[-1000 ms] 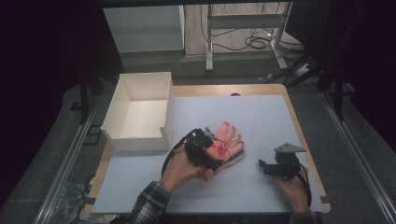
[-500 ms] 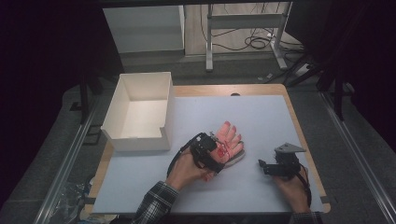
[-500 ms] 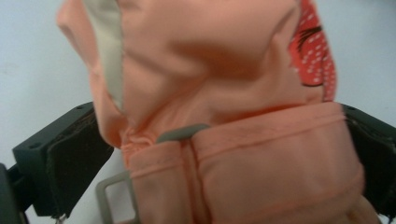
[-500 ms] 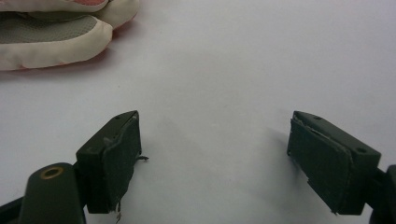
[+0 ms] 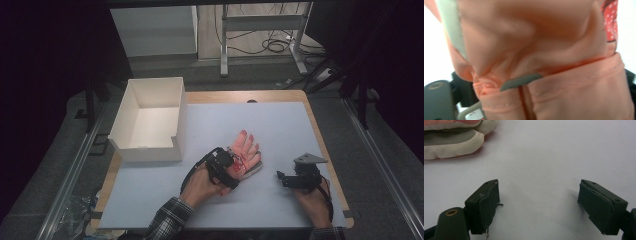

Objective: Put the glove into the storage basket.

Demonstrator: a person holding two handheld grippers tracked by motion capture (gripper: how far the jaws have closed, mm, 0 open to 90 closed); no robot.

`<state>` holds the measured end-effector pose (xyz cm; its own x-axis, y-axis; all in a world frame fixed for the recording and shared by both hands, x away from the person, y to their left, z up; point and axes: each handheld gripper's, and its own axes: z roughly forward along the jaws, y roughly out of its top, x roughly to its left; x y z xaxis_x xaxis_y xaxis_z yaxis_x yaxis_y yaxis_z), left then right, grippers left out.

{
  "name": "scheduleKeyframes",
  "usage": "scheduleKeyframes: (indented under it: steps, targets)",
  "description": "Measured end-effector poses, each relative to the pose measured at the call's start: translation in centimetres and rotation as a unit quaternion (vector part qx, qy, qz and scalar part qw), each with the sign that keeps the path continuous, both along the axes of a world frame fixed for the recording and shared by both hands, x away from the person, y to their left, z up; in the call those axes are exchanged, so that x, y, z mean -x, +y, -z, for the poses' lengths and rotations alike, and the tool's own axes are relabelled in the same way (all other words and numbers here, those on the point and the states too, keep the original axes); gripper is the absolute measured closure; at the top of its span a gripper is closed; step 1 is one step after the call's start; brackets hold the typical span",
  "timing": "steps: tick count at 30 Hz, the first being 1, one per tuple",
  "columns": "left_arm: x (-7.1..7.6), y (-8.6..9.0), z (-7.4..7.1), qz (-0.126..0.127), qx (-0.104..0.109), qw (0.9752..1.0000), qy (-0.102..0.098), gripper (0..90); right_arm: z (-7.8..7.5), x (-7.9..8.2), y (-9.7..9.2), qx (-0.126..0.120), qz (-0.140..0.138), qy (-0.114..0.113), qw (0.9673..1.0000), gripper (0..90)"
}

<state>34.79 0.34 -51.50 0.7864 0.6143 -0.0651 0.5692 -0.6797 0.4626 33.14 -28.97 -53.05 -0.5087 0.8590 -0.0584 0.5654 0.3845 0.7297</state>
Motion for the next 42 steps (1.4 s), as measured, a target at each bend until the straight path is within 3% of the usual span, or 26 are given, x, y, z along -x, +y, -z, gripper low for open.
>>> scheduleKeyframes:
  steps: [7,9,14,24,27,42]
  targets:
    - [0.4,-0.4,-0.5,0.007,-0.019,0.9998,-0.006,33.0,0.0,0.0,0.0,0.000,0.000,0.000,1.0000,18.0]
    - [0.5,-0.4,-0.5,0.006,-0.018,0.9998,-0.006,39.1,0.0,0.0,0.0,0.000,0.000,0.000,1.0000,18.0]
    - [0.7,0.5,-0.5,0.007,0.012,0.9998,-0.016,47.0,0.0,0.0,0.0,0.000,0.000,0.000,1.0000,18.0]
    - [0.5,0.9,-1.1,0.026,0.023,0.9993,-0.014,51.0,0.0,0.0,0.0,-0.001,0.000,0.000,1.0000,18.0]
    - [0.5,1.2,-1.3,0.025,0.032,0.9991,-0.010,52.1,0.0,0.0,0.0,-0.001,0.000,0.000,1.0000,18.0]
    - [0.3,1.7,-2.7,0.014,0.040,0.9990,-0.017,53.4,0.0,0.0,0.0,0.000,0.000,0.000,1.0000,18.0]
